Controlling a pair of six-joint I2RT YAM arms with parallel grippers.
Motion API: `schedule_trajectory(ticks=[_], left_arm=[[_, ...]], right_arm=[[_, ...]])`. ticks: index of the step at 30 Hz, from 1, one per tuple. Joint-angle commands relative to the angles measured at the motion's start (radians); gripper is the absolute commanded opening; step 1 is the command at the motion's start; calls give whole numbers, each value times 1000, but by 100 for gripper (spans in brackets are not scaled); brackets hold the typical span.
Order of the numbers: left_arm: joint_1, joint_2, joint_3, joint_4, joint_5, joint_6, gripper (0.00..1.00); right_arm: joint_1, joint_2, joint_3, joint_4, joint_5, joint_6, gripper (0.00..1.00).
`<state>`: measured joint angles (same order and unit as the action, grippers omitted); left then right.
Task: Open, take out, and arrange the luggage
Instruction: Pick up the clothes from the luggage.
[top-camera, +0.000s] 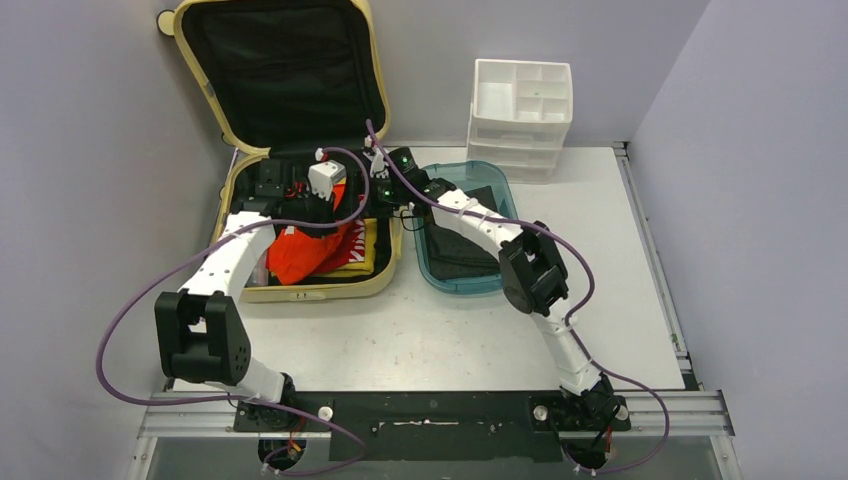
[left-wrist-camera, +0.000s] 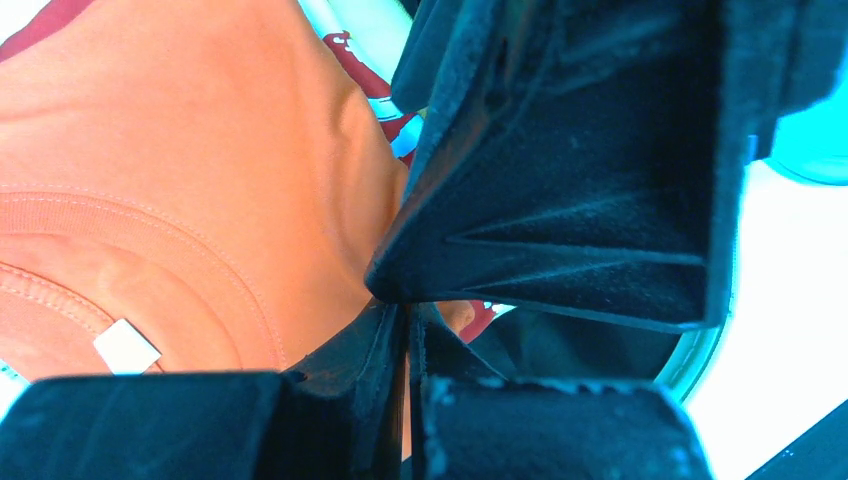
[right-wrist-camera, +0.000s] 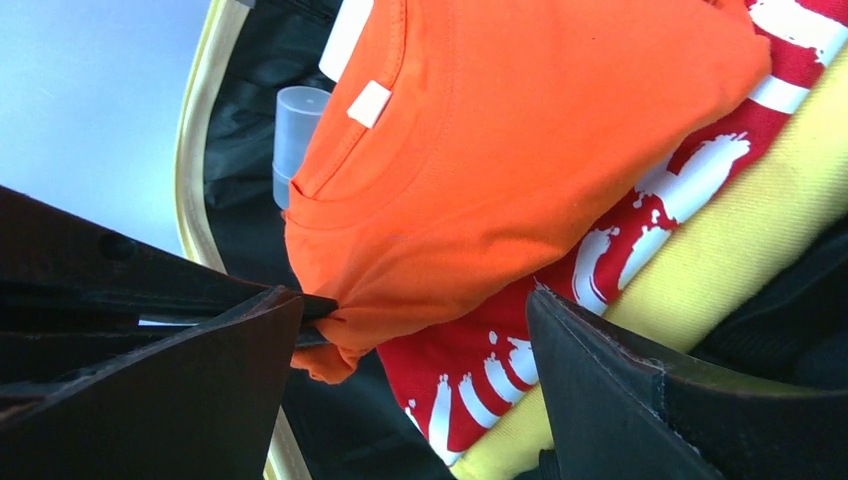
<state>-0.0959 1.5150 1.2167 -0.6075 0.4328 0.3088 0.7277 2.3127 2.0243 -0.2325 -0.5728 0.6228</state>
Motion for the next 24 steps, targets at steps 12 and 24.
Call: schedule_trajectory(ticks=[12, 24], left_arm=[[31, -84, -42, 93, 75, -33, 0], [79, -96, -81, 137, 51, -47, 0]], right_arm=[[-19, 84, -56, 166, -148, 247, 85], [-10, 9, -26, 8, 46, 191, 87]])
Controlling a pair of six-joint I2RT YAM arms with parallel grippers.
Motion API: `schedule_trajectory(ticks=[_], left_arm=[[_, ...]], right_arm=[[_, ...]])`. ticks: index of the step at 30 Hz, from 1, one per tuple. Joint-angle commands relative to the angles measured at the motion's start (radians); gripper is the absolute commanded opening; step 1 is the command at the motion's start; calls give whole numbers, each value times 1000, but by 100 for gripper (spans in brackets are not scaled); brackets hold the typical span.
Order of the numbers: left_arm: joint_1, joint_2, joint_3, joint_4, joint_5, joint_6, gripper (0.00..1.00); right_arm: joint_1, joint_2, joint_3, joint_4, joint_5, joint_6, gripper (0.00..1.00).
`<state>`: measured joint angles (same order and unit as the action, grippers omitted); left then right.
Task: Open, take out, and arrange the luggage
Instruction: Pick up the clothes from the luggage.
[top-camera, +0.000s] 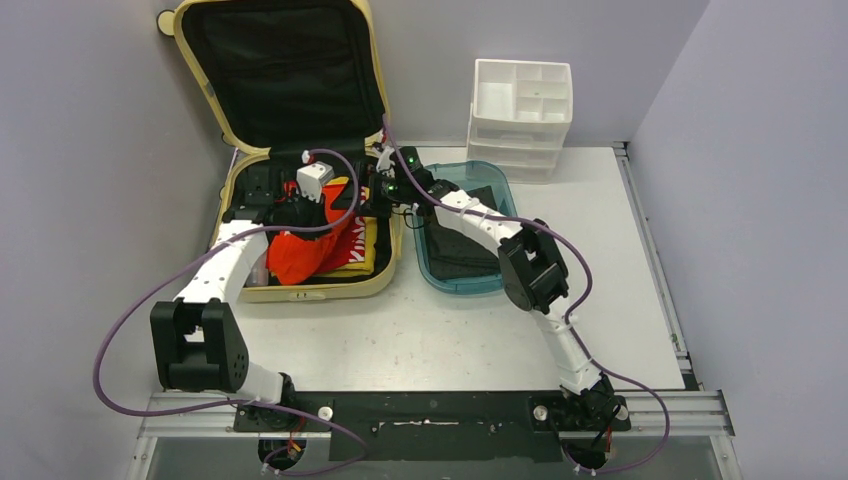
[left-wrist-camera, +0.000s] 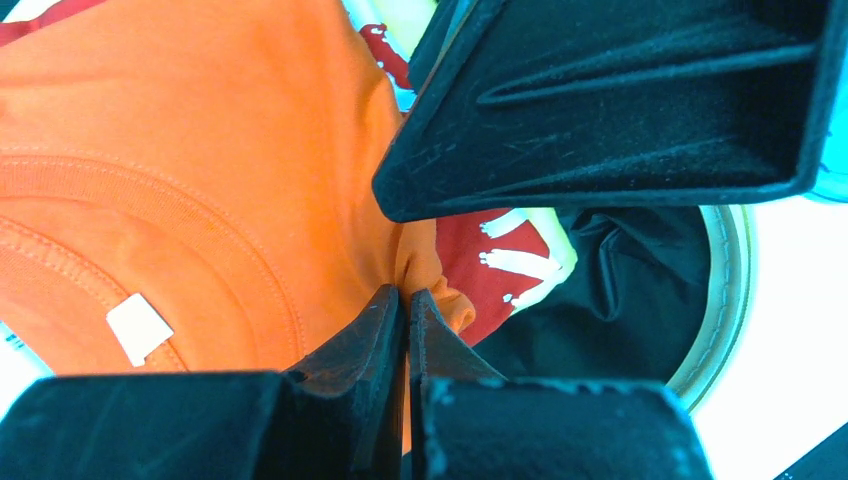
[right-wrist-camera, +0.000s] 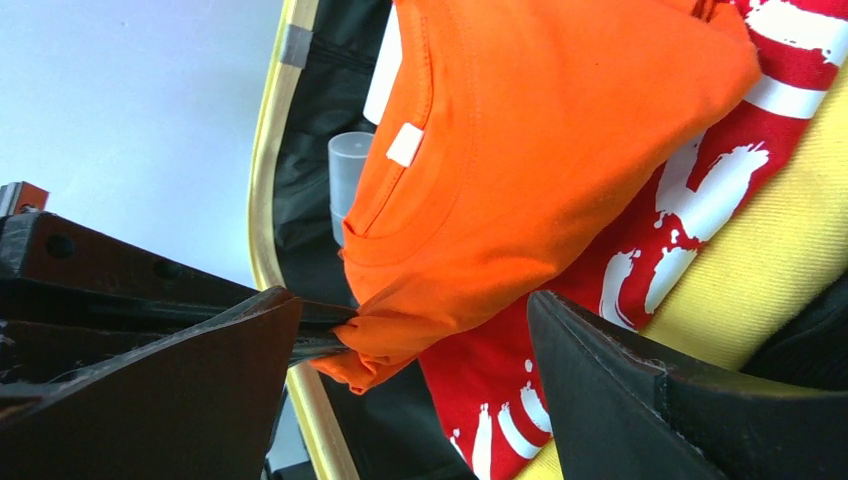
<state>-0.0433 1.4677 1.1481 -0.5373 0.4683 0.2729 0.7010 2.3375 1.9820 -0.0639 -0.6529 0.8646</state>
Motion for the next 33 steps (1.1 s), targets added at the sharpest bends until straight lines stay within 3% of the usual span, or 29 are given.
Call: schedule_trajectory(ticks=[1, 3, 6, 16, 27, 33], left_arm=[[32, -55, -16, 72, 22, -14, 0], [38, -63, -24, 83, 34, -20, 0], [38, -70, -36, 100, 49, -31, 0], [79, -85, -57, 116, 64, -41, 0], [84, -90, -71, 134, 73, -51, 0], [86, -100, -81, 134, 88, -43, 0]], right_arm=[[20, -14, 21, -164, 134, -49, 88], [26, -7, 23, -157, 130, -32, 89], [35, 2, 28, -138, 114, -11, 99], [67, 53, 55, -90, 76, -1, 99], [102, 62, 153, -222, 251, -125, 99], [82, 101, 94, -97, 80, -11, 97]])
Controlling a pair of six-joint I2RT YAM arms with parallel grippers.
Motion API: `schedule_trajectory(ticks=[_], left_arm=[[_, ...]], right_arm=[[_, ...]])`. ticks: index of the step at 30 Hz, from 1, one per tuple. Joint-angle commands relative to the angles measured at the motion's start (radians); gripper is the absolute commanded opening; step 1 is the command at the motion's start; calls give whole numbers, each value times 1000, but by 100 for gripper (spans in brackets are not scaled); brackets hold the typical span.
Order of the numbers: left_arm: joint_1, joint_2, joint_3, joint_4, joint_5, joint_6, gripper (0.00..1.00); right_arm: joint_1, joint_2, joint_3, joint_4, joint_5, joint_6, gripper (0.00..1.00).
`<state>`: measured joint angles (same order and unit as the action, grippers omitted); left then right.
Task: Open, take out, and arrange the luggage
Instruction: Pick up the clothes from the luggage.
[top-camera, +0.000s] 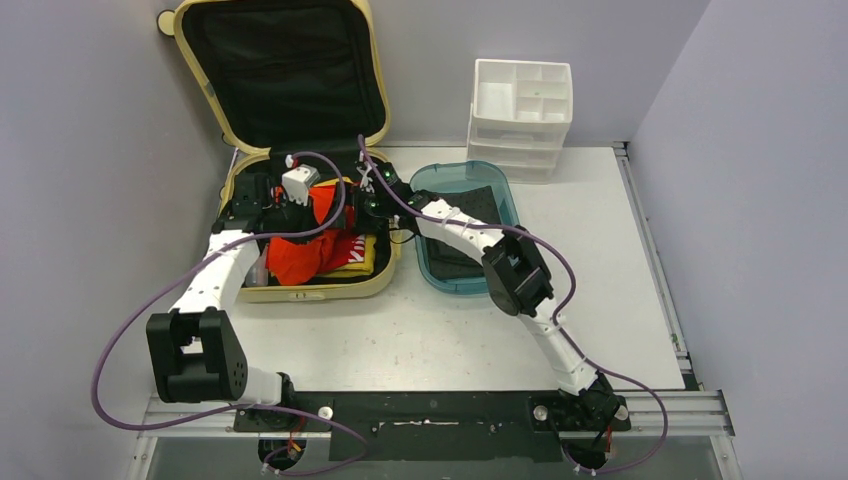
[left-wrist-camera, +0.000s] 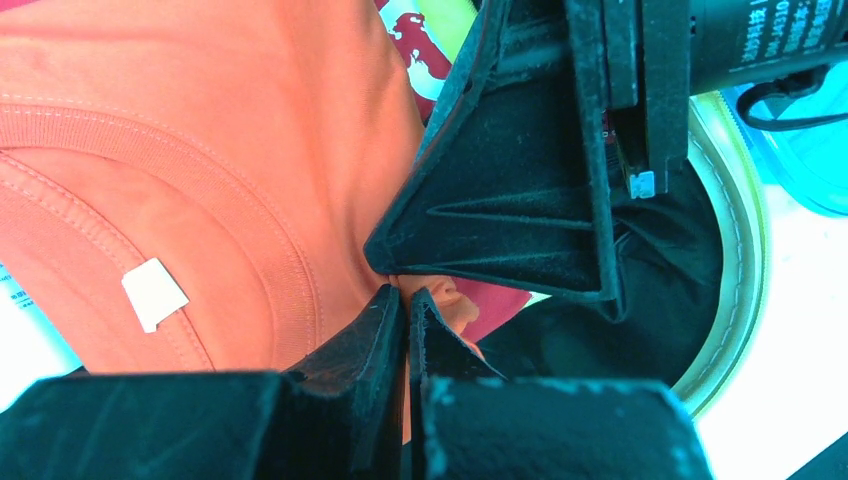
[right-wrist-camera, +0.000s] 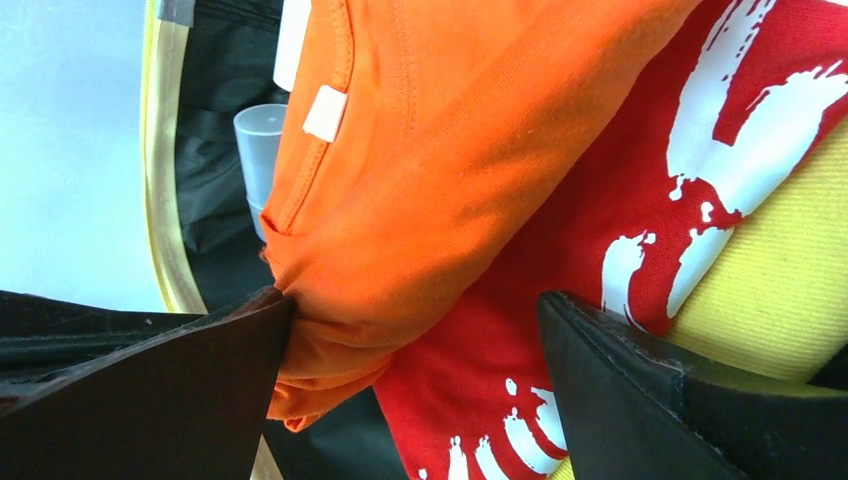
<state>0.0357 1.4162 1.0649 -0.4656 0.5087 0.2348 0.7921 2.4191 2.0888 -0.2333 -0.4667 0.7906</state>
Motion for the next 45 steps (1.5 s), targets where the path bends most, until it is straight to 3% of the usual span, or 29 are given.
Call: schedule_trajectory(ticks=[1, 14, 22, 27, 31, 37, 40, 45], left_arm=[[7, -51, 0, 62, 53, -5, 0], [0, -63, -14, 42, 115, 12, 0], [-8, -54, -18, 30, 152, 19, 1], [-9, -60, -15, 25, 195, 21, 33], [-7, -77, -17, 27, 232, 20, 65], [14, -116, -2, 7, 207, 25, 71], [29, -134, -2, -15, 163, 38, 71], [83, -199, -39, -25, 131, 43, 71]], right_arm=[[-11, 28, -12, 92, -124, 80, 97], [-49, 110, -35, 484, -372, 366, 91], [-61, 145, -15, 450, -356, 360, 89], [-46, 175, 1, 426, -346, 345, 87], [-34, 185, 17, 389, -329, 315, 85], [-31, 182, 13, 396, -329, 314, 78], [-30, 178, -2, 444, -343, 345, 67], [-30, 189, -31, 500, -353, 413, 58]])
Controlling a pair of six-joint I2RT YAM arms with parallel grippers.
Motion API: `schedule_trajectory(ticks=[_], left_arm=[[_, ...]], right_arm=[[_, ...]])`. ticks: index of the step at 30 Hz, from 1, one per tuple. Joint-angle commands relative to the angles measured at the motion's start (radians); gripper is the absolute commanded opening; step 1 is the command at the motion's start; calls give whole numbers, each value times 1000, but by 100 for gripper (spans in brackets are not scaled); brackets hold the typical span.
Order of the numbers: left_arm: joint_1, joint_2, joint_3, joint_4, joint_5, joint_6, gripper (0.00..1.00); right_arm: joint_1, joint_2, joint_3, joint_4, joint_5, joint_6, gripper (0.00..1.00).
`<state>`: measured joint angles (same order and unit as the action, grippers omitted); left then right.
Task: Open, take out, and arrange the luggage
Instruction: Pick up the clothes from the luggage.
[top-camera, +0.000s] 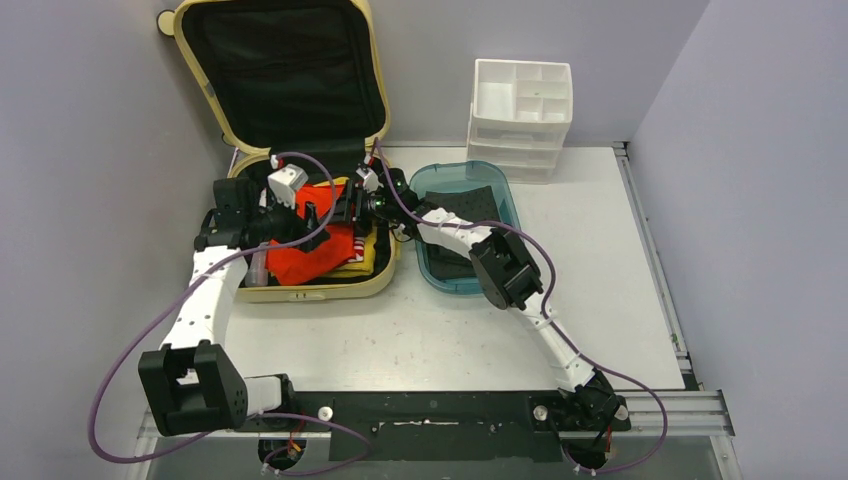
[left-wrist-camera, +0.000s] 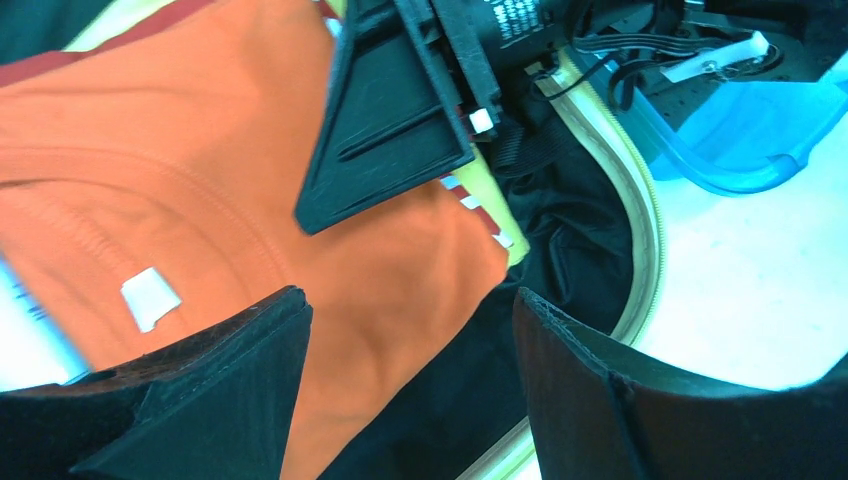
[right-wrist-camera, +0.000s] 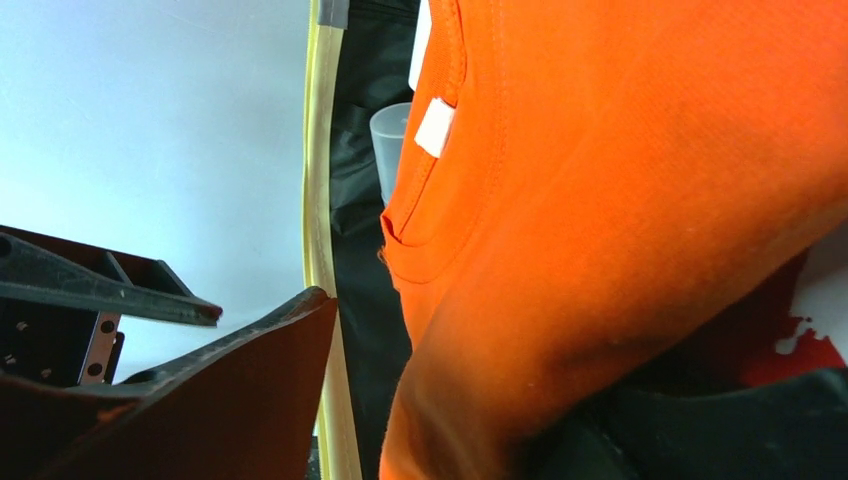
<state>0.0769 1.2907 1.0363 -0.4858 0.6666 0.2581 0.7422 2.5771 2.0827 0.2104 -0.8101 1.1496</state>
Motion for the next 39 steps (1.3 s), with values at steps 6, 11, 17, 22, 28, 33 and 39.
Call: schedule_trajectory(ticks=[6, 11, 17, 22, 28, 33, 39], left_arm=[[89, -139, -38, -21, -105, 26, 72], [140, -168, -45, -33, -140, 19, 72], [191, -184, -61, -30, -160, 7, 73], [231, -193, -89, -25, -160, 5, 74], [247, -195, -117, 0, -160, -9, 74], [251, -180, -128, 9, -179, -7, 74], [251, -174, -136, 16, -203, 13, 74]], right_arm=[[16, 12, -56, 84, -11, 63, 7], [2, -71, -79, -10, 10, -21, 0], [-22, -199, -104, -204, 86, -178, 0], [-73, -299, -206, -260, 69, -224, 0], [-112, -342, -202, -315, 46, -296, 0], [-120, -370, -139, -384, 41, -383, 0], [-137, -382, -105, -481, 5, -490, 0]])
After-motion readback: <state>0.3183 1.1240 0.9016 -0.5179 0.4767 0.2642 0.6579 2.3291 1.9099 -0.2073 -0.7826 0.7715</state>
